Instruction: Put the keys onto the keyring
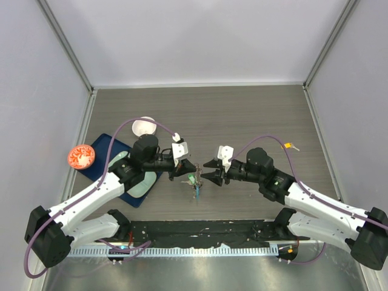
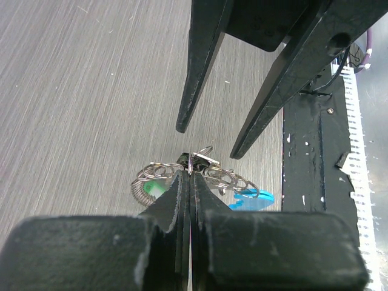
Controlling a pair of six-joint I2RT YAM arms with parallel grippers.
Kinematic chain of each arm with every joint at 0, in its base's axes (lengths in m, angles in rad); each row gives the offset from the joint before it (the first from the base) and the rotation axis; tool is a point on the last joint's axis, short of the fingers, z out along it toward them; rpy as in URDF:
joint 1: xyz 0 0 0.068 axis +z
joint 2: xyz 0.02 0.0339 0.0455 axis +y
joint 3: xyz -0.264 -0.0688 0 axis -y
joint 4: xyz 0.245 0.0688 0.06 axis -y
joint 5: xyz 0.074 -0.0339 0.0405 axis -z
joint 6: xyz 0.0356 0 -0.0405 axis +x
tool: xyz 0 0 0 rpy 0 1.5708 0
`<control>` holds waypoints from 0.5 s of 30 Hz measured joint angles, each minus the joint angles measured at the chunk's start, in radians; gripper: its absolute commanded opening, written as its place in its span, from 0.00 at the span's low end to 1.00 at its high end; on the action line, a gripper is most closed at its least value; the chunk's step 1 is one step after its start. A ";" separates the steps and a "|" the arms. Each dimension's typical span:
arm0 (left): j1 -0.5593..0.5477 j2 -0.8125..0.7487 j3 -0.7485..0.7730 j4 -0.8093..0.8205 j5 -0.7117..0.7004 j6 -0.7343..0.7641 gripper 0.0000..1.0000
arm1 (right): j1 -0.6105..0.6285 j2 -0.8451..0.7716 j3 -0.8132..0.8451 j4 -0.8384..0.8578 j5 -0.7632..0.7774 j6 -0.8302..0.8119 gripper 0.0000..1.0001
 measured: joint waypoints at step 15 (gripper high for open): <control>0.000 -0.020 -0.015 0.061 -0.014 -0.053 0.00 | -0.002 0.030 0.000 0.006 0.002 0.011 0.01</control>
